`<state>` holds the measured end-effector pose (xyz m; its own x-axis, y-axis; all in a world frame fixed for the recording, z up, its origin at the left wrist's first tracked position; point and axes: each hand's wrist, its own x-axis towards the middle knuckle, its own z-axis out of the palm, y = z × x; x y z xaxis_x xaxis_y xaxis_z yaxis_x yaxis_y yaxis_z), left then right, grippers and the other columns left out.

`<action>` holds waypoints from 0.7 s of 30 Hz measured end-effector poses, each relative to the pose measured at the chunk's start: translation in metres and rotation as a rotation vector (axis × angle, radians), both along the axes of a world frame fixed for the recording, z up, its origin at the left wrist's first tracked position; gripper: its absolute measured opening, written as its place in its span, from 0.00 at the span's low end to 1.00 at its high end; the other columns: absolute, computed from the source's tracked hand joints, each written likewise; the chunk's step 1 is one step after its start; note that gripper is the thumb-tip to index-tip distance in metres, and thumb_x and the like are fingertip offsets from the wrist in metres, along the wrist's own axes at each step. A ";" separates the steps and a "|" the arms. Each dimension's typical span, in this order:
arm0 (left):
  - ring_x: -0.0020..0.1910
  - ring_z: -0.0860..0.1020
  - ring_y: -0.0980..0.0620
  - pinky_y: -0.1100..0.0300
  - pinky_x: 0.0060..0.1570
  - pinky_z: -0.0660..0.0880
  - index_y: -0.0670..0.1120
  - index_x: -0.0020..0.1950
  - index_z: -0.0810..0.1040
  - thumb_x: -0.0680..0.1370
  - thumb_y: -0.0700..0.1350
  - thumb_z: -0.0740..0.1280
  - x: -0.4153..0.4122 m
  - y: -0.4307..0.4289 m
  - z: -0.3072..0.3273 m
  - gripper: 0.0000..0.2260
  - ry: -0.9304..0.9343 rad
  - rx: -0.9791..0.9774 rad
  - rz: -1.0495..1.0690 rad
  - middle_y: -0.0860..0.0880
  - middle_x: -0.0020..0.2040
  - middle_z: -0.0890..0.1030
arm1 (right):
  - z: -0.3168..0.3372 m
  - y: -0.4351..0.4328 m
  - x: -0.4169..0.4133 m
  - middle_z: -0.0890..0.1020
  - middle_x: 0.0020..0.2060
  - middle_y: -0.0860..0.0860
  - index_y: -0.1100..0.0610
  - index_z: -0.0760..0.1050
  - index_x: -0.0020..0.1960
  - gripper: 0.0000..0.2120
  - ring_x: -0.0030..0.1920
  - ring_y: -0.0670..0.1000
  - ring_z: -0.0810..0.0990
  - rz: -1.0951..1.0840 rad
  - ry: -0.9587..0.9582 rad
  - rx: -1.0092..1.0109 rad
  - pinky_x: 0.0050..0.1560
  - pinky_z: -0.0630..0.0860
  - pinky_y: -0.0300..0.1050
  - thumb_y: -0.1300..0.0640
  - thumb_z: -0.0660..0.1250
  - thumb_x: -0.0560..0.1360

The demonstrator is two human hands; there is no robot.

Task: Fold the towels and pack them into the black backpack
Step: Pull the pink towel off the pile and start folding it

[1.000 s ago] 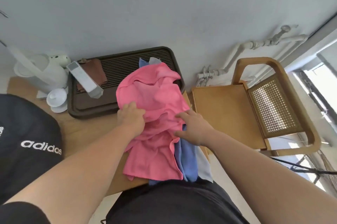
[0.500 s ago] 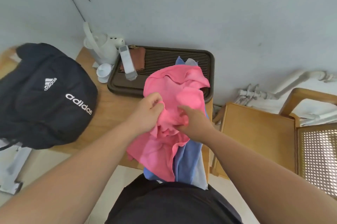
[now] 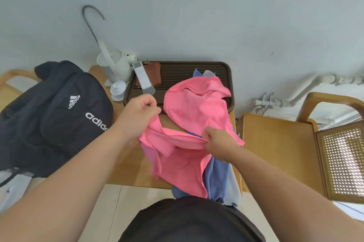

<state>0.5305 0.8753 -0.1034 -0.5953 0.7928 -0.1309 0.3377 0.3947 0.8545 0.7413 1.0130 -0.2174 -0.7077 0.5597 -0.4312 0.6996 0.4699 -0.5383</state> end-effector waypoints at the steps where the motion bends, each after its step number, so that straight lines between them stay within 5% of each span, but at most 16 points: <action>1: 0.31 0.68 0.61 0.63 0.35 0.65 0.42 0.41 0.73 0.76 0.42 0.71 -0.012 -0.008 -0.005 0.09 0.035 -0.054 -0.027 0.55 0.34 0.72 | 0.000 -0.004 -0.003 0.77 0.40 0.48 0.48 0.66 0.40 0.11 0.42 0.55 0.75 -0.085 0.024 0.001 0.39 0.64 0.45 0.61 0.65 0.73; 5: 0.49 0.76 0.61 0.63 0.45 0.70 0.54 0.53 0.80 0.67 0.61 0.79 -0.057 -0.041 -0.024 0.20 0.274 -0.394 -0.339 0.61 0.49 0.79 | 0.002 -0.019 -0.008 0.82 0.43 0.58 0.59 0.73 0.42 0.09 0.46 0.60 0.78 -0.340 0.114 0.072 0.40 0.62 0.47 0.60 0.61 0.80; 8: 0.41 0.76 0.52 0.58 0.37 0.69 0.51 0.40 0.80 0.71 0.56 0.77 -0.071 -0.056 -0.043 0.11 0.386 -0.500 -0.498 0.54 0.39 0.80 | 0.018 -0.034 -0.017 0.79 0.37 0.55 0.62 0.75 0.42 0.13 0.39 0.56 0.75 -0.524 0.282 0.032 0.38 0.66 0.49 0.57 0.60 0.82; 10: 0.35 0.73 0.48 0.57 0.33 0.65 0.48 0.30 0.72 0.74 0.49 0.73 -0.076 -0.062 -0.051 0.16 0.377 -0.485 -0.519 0.52 0.30 0.75 | 0.031 -0.046 -0.025 0.76 0.32 0.51 0.58 0.74 0.40 0.14 0.35 0.53 0.72 -0.583 0.336 -0.003 0.37 0.68 0.48 0.56 0.61 0.82; 13: 0.34 0.76 0.51 0.57 0.33 0.70 0.47 0.28 0.75 0.72 0.43 0.71 -0.081 -0.067 -0.050 0.12 0.288 -0.425 -0.521 0.50 0.32 0.78 | 0.044 -0.063 -0.030 0.71 0.29 0.49 0.54 0.68 0.34 0.18 0.33 0.53 0.70 -0.595 0.343 -0.028 0.38 0.70 0.51 0.54 0.61 0.83; 16: 0.45 0.79 0.53 0.58 0.45 0.76 0.50 0.44 0.83 0.69 0.42 0.74 -0.084 -0.065 -0.055 0.06 0.248 -0.383 -0.549 0.53 0.46 0.82 | 0.054 -0.079 -0.029 0.75 0.35 0.49 0.57 0.74 0.38 0.18 0.38 0.50 0.70 -0.636 0.383 -0.087 0.41 0.68 0.47 0.51 0.59 0.84; 19: 0.62 0.74 0.56 0.58 0.62 0.72 0.54 0.70 0.72 0.68 0.49 0.81 -0.065 -0.056 -0.061 0.33 0.026 -0.337 -0.576 0.57 0.63 0.74 | 0.068 -0.096 -0.037 0.76 0.36 0.48 0.57 0.74 0.40 0.17 0.38 0.46 0.71 -0.604 0.444 -0.119 0.44 0.69 0.47 0.52 0.58 0.85; 21: 0.65 0.71 0.60 0.58 0.65 0.71 0.56 0.74 0.68 0.68 0.51 0.81 -0.040 -0.050 -0.062 0.38 -0.094 -0.218 -0.612 0.60 0.65 0.72 | 0.076 -0.108 -0.051 0.77 0.36 0.49 0.57 0.73 0.39 0.17 0.38 0.47 0.71 -0.485 0.419 -0.070 0.44 0.68 0.47 0.54 0.58 0.85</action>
